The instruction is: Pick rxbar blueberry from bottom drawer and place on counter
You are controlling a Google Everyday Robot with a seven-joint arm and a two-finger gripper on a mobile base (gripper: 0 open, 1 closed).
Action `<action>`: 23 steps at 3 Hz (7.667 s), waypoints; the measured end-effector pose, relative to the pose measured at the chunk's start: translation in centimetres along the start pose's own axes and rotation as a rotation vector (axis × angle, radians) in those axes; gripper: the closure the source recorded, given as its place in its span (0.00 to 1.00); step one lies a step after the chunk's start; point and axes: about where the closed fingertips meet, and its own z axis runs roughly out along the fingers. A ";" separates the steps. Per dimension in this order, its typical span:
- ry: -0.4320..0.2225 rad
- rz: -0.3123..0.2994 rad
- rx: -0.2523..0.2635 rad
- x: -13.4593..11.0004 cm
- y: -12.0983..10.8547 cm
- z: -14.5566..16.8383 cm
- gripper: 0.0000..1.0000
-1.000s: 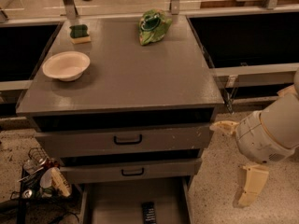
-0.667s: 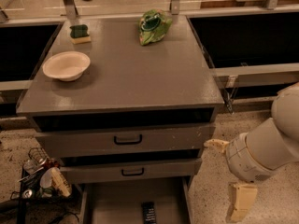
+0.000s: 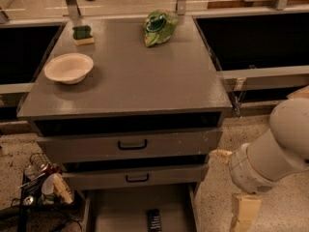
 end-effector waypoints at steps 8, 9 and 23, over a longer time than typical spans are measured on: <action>-0.116 0.108 0.008 -0.9 -2.6 10.8 0.00; -0.005 0.157 0.105 0.1 -2.1 12.0 0.00; -0.067 0.066 -0.053 -2.7 1.1 33.4 0.00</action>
Offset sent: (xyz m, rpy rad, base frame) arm -0.0052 0.0050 -0.0532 -0.0434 0.0867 -0.0324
